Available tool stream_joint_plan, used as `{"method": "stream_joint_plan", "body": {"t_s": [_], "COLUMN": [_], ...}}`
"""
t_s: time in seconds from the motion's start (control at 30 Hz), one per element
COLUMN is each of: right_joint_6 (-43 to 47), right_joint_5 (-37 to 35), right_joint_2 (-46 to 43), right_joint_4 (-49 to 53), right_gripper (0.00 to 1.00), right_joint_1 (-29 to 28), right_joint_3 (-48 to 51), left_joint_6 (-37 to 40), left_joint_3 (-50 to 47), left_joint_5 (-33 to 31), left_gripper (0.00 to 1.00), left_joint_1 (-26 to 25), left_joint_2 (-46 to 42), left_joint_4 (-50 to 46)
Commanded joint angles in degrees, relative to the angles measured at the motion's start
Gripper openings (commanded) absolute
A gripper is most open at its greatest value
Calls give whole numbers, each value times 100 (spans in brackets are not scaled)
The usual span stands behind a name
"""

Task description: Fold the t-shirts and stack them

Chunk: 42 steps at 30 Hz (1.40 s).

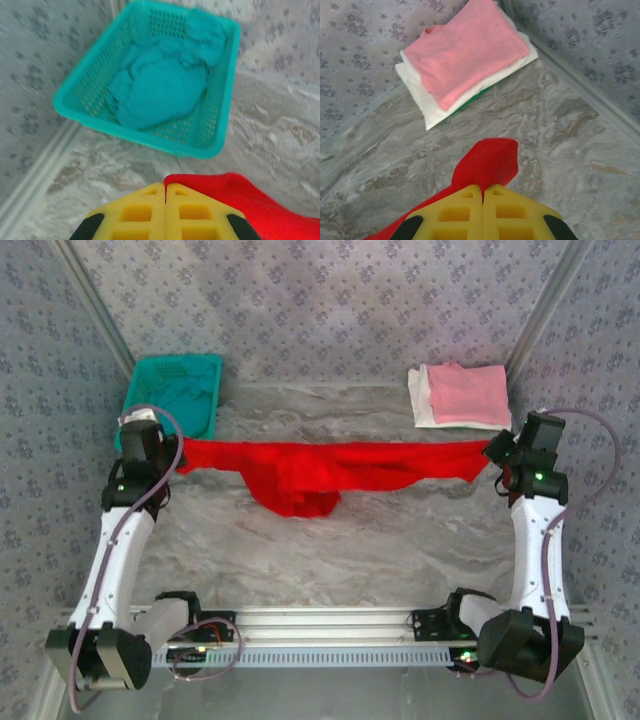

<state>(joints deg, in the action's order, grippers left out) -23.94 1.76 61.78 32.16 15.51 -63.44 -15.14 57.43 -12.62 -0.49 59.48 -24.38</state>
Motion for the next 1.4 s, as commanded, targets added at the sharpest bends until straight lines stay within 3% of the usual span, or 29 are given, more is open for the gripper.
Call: {"method": "stream_joint_plan", "body": {"t_s": [0.0,0.17,0.3,0.6,0.8,0.9,1.0,1.07,1.27,1.37], "right_joint_6": [-157,-162,2,208,417,532,586,640,733,689], "right_joint_5": [288,355,567,1151,1753,1696,1176,1096,739,743], "right_joint_2": [88,-22,-451,-2280,-3523,-3862,-3700,-3208,-1296,-503], "right_joint_4": [-534,-949,-981,-1343,-1306,-1291,-1258,-1361,-1806,-2304], "right_gripper": [0,0,0,0,0,0,0,0,0,0], "right_joint_1": [-4,-184,-258,-398,-487,-487,-487,-494,-492,-579], "right_joint_3": [67,325,215,279,280,280,204,26,-953,-940], "left_joint_6": [-232,-167,-41,299,733,948,1201,1290,1201,1196], "left_joint_3": [240,284,670,1319,2261,3163,3708,4135,5327,5875], "left_joint_5": [488,382,407,1022,1164,1365,1075,1045,1833,2054], "left_gripper": [0,0,0,0,0,0,0,0,0,0], "left_joint_1": [22,-183,-202,-201,-201,-204,-205,-204,-206,-199], "left_joint_2": [327,422,67,-1573,-2336,-2062,-1493,-870,1218,2258], "left_joint_4": [459,861,623,271,73,-154,-140,-190,-281,-344]}}
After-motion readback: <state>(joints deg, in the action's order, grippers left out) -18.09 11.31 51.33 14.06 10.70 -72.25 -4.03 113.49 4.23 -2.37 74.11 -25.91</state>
